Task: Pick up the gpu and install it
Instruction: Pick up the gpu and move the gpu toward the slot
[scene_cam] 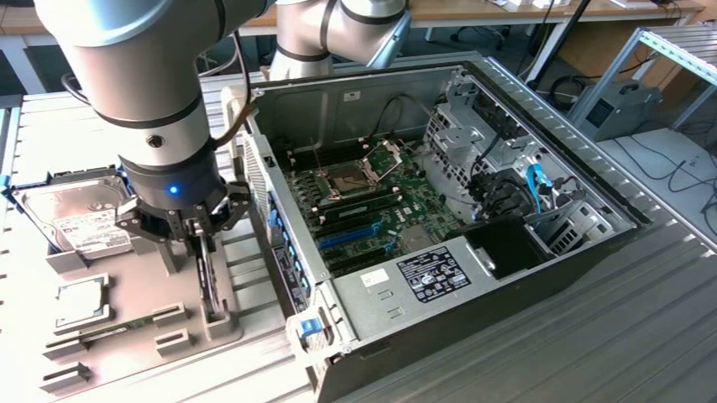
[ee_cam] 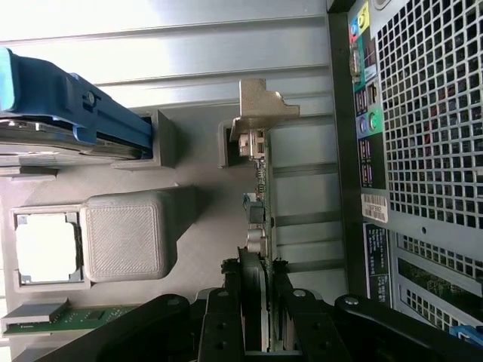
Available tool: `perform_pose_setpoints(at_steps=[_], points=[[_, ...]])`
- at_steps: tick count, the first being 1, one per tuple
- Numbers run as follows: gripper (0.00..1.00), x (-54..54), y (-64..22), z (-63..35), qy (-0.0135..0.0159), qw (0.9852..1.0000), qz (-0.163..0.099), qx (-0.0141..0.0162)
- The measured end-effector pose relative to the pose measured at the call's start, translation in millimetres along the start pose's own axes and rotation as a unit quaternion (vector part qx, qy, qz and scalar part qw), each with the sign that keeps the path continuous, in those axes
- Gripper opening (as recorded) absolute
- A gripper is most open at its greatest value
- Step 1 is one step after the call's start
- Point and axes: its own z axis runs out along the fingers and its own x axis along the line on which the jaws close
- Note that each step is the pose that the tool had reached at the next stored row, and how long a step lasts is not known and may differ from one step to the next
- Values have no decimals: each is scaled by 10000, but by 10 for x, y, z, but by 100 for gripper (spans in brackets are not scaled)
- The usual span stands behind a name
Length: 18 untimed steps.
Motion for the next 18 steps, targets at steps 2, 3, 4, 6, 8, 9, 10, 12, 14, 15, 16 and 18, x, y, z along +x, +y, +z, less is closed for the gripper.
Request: perform_pose_setpoints(at_steps=[2,3,4,6,8,9,10,12,14,15,16,18], points=[[27,0,0,-11,0,10000,0,0],[27,0,1,-14,0,10000,0,0],[27,-1,1,-20,0,10000,0,0],[27,-1,1,-33,0,10000,0,0],[27,-1,2,-49,0,10000,0,0],[27,-1,2,-56,0,10000,0,0],[27,-2,3,-64,0,10000,0,0],[27,-2,3,-81,0,10000,0,0],[27,-2,4,-95,0,10000,0,0],[27,-2,4,-102,0,10000,0,0],[27,-4,7,-183,0,10000,0,0],[27,-6,11,-258,0,10000,0,0]])
